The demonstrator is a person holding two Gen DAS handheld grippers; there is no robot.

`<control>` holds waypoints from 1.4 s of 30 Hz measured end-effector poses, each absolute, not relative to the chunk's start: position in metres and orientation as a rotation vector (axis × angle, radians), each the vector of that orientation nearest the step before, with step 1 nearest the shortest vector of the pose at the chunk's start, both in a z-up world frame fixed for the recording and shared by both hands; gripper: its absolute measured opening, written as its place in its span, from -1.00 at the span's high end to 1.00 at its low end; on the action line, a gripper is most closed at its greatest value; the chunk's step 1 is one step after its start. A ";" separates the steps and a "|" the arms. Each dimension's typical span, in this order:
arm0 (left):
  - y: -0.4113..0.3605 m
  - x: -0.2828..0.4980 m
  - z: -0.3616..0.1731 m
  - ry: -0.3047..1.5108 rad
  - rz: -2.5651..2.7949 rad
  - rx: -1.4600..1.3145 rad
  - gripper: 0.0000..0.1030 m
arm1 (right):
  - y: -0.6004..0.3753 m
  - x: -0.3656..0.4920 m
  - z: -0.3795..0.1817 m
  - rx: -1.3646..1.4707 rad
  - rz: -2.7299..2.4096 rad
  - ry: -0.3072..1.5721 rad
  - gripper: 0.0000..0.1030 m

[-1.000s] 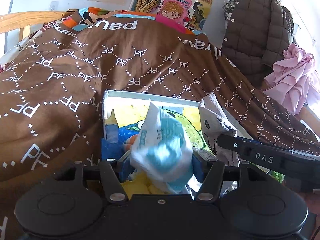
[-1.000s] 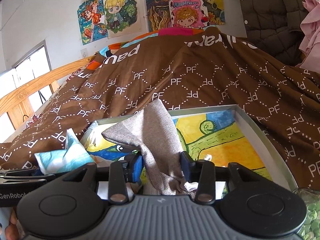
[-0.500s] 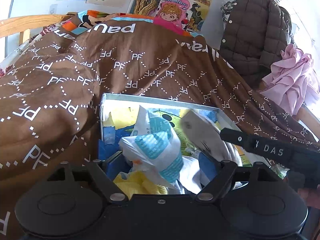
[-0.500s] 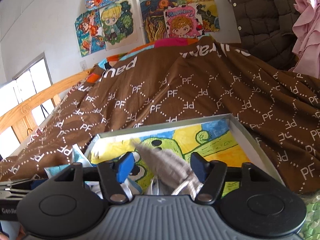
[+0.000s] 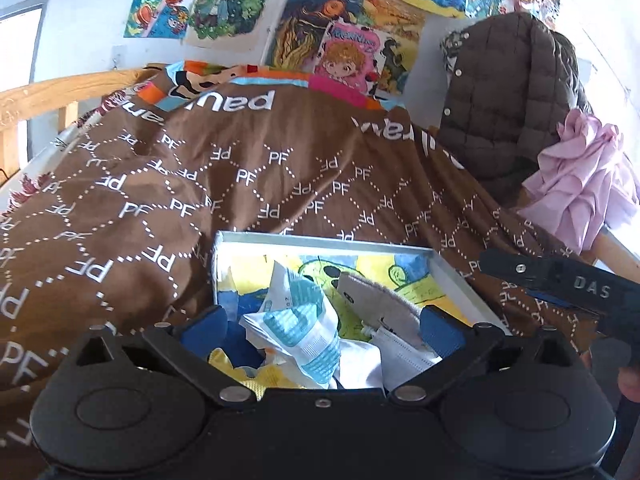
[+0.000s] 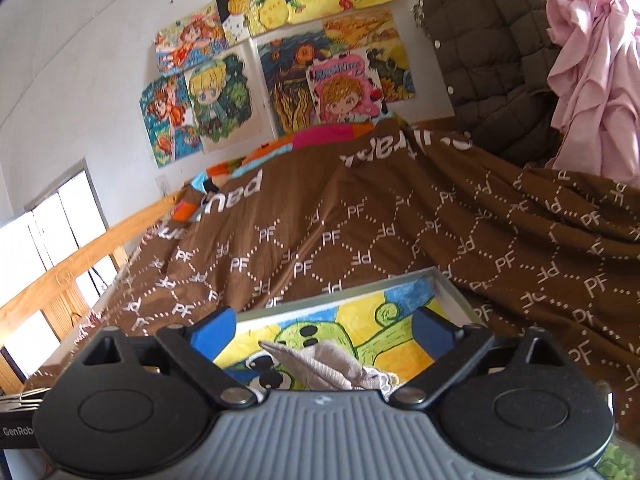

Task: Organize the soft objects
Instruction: 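Open both tools to drop the items into the tray, then lift both open tools away and move back toward the pile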

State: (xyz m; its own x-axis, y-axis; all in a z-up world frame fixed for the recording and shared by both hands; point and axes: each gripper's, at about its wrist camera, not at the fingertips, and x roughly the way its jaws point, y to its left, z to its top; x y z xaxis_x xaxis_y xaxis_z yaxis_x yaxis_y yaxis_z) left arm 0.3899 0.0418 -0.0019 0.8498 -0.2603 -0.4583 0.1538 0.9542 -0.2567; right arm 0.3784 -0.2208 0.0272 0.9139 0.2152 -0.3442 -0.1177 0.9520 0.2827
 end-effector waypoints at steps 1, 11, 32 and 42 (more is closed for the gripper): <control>0.043 0.387 0.001 0.506 -0.215 -0.218 -0.98 | -0.222 0.374 0.031 0.258 0.175 0.370 -0.97; 0.045 0.340 0.035 0.417 -0.174 -0.208 -0.99 | -0.215 0.316 0.061 0.169 0.178 0.242 -0.99; 0.030 0.204 0.062 0.246 -0.119 -0.124 -0.99 | -0.214 0.178 0.060 0.080 0.133 0.177 -1.00; 0.036 0.139 0.042 0.277 -0.088 -0.120 -0.99 | -0.217 0.121 0.045 0.053 0.133 0.222 -1.00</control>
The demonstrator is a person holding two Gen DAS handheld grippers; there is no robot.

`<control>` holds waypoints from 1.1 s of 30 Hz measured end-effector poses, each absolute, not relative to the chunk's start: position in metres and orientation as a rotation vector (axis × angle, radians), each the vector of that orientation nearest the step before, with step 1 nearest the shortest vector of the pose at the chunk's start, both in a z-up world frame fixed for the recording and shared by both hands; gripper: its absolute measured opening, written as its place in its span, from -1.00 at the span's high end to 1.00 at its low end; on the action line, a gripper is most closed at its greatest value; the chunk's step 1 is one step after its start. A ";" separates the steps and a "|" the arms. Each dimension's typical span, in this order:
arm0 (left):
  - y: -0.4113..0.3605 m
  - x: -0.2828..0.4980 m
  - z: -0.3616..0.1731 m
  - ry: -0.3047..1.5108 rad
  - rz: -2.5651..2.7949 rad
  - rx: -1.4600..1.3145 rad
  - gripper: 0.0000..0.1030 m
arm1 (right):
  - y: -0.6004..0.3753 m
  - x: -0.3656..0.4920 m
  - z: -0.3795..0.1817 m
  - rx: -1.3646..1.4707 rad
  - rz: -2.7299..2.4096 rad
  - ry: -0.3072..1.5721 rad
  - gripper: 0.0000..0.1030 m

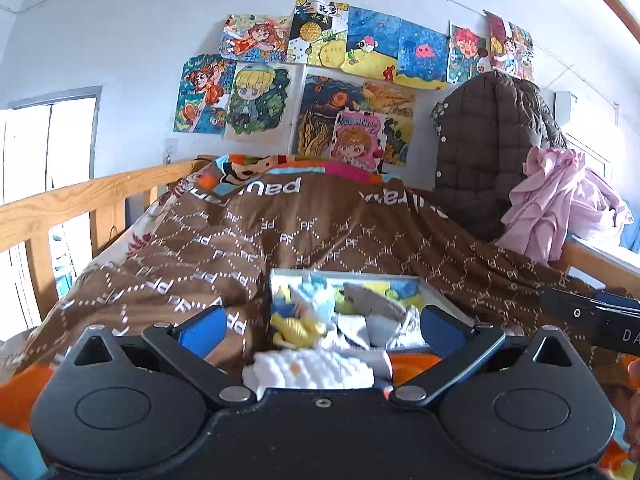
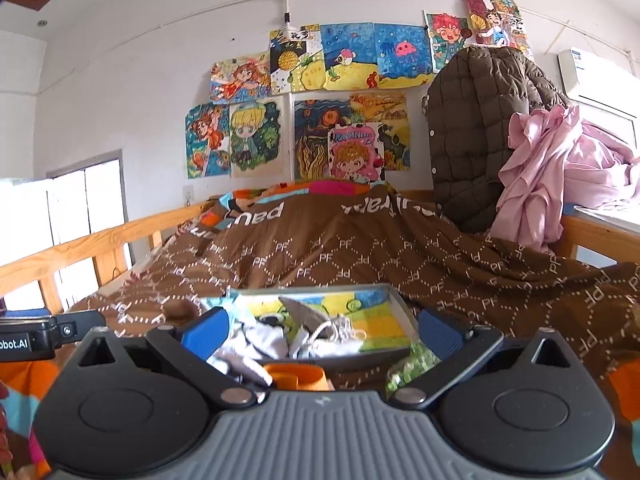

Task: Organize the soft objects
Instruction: 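Lift both open tools away and move back toward the pile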

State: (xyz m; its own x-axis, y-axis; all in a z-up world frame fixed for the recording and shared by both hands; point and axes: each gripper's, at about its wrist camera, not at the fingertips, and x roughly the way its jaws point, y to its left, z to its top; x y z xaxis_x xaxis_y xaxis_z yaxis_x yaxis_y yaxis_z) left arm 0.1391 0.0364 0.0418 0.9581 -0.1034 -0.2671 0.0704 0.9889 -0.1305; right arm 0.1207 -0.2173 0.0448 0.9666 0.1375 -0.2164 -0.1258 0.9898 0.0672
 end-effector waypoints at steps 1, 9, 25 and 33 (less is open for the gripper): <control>0.036 0.133 0.040 0.278 -0.089 -0.117 -0.99 | -0.217 0.115 0.043 0.048 0.134 0.227 -1.00; 0.034 0.100 0.029 0.321 -0.104 -0.116 -0.99 | -0.211 0.085 0.027 0.016 0.110 0.307 -1.00; 0.037 0.065 0.012 0.385 -0.059 -0.138 -0.99 | -0.198 0.052 0.018 -0.015 0.105 0.344 -1.00; 0.034 0.065 0.011 0.406 -0.052 -0.127 -0.99 | -0.192 0.055 0.016 -0.047 0.128 0.368 -1.00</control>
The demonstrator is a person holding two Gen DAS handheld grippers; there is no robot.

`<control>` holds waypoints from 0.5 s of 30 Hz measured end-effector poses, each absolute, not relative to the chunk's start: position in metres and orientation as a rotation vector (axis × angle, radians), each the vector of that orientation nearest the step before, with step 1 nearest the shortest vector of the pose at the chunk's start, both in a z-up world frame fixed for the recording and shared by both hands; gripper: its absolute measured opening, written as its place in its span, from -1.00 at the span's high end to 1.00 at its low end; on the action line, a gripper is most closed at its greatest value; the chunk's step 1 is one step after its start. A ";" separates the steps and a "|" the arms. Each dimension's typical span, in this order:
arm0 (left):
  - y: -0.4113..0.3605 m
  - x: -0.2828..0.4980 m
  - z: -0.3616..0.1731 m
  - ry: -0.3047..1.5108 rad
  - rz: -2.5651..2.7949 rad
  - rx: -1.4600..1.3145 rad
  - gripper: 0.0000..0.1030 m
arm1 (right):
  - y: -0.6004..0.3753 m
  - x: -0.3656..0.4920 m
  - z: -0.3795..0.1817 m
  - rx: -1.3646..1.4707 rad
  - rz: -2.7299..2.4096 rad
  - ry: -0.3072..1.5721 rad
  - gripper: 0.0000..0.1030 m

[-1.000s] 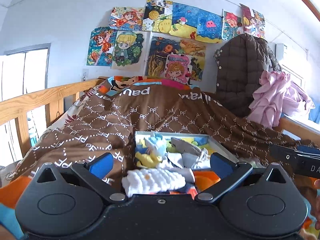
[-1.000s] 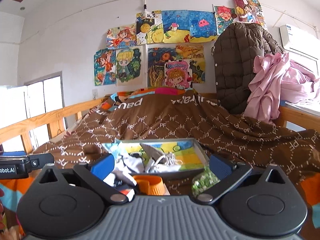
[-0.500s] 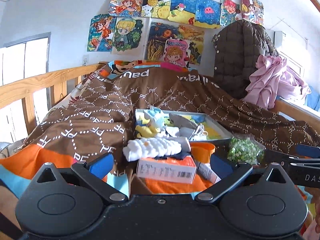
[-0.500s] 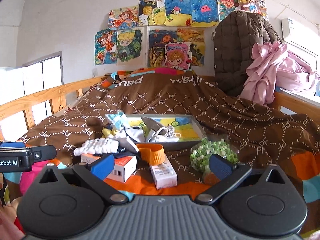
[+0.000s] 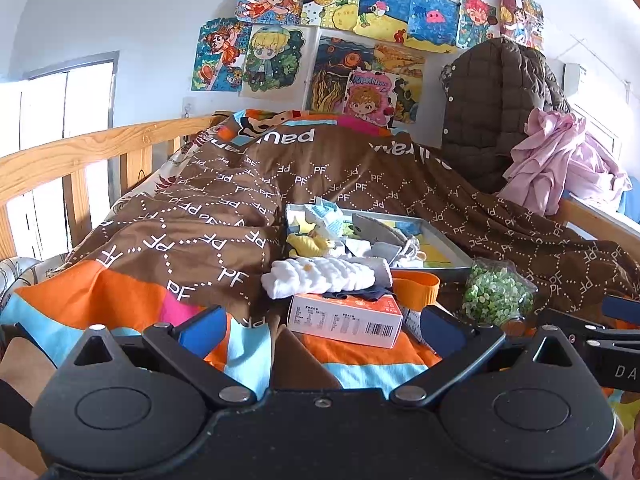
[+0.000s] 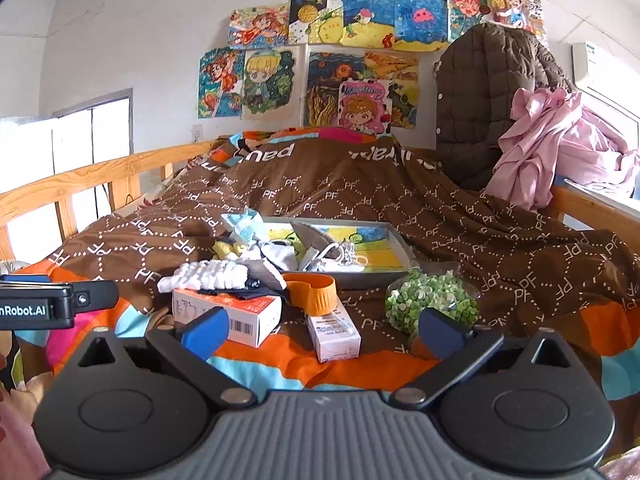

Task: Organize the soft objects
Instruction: 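Lift both open tools away and move back toward the pile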

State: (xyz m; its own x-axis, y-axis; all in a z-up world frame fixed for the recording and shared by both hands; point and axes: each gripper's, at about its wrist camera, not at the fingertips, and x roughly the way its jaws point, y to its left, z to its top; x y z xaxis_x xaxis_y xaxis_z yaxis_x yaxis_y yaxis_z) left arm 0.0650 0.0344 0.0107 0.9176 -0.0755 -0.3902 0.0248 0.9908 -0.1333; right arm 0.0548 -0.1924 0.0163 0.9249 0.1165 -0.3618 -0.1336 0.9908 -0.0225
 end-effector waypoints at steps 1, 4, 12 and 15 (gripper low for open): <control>0.034 0.066 0.010 0.410 -0.048 -0.127 -0.99 | -0.191 0.055 0.016 -0.050 0.132 0.369 -1.00; 0.034 0.067 0.009 0.422 -0.041 -0.127 -0.99 | -0.189 0.057 0.015 -0.060 0.141 0.381 -1.00; 0.031 0.073 0.005 0.461 -0.043 -0.133 -0.99 | -0.192 0.065 0.013 -0.033 0.146 0.426 -1.00; 0.032 0.077 0.005 0.474 -0.037 -0.137 -0.99 | -0.197 0.072 0.012 0.000 0.148 0.452 -1.00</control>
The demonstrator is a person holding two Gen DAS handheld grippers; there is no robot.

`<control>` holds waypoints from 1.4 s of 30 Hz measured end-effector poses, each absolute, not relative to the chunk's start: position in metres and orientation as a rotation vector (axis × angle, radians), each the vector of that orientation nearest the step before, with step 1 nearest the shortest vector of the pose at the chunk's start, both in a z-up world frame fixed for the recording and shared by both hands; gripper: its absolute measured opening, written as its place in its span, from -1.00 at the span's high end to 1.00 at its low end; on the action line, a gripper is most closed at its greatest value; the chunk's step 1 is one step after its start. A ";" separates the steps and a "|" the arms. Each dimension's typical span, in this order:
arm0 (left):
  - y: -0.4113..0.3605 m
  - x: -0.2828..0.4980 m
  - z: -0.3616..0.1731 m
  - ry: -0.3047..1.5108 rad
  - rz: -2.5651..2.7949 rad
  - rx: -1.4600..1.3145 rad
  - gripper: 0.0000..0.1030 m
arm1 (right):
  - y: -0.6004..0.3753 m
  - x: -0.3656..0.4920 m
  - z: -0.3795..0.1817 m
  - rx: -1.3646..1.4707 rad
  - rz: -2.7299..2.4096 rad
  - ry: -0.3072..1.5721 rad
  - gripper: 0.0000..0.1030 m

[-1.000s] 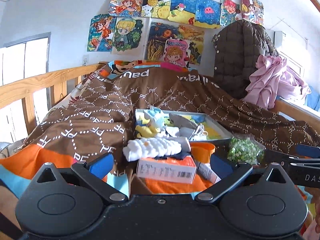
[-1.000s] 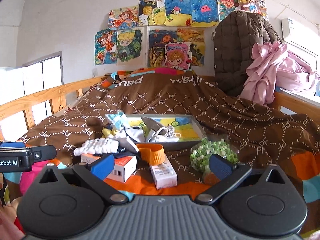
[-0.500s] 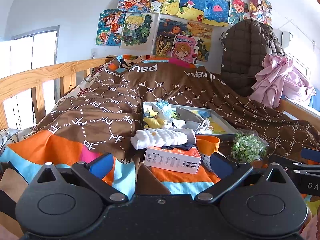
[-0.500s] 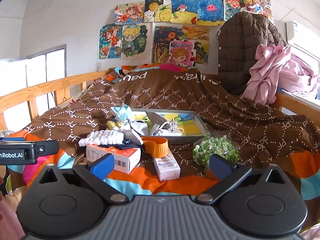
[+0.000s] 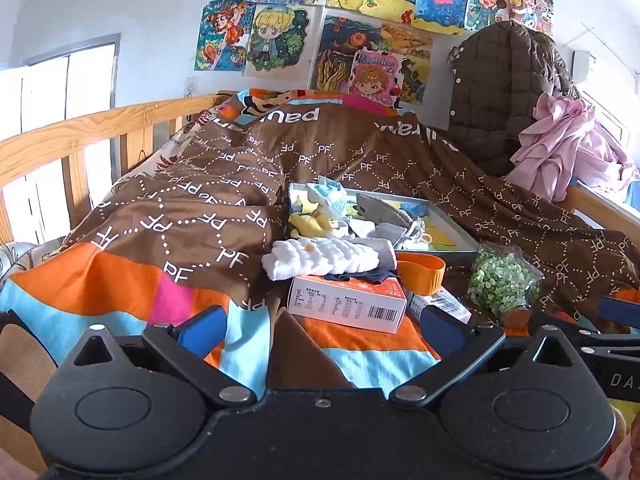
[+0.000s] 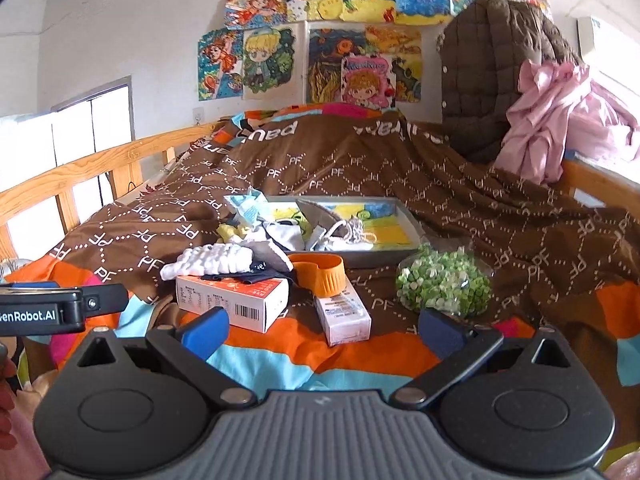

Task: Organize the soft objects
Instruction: 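Lift both open tools away and move back toward the pile, then grasp the white towel with the left tool while the right tool grasps a white cloth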

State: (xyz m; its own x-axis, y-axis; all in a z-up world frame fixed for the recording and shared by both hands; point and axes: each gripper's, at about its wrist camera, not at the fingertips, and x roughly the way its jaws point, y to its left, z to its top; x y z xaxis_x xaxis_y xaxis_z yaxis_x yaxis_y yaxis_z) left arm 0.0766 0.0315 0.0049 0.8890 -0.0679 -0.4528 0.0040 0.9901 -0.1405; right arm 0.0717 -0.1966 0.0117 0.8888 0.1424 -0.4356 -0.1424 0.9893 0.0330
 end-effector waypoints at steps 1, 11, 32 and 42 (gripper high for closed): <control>0.032 0.079 0.005 0.482 -0.037 -0.139 -0.99 | -0.198 0.075 0.011 0.013 0.150 0.462 -1.00; 0.042 0.113 0.008 0.524 -0.064 -0.113 -0.99 | -0.201 0.108 0.006 0.023 0.192 0.510 -1.00; 0.089 0.233 -0.016 0.625 -0.196 -0.137 -0.99 | -0.159 0.200 -0.015 -0.328 0.336 0.395 -0.99; 0.099 0.264 -0.043 0.757 -0.263 -0.418 -0.99 | -0.143 0.246 -0.035 -0.389 0.351 0.387 -0.99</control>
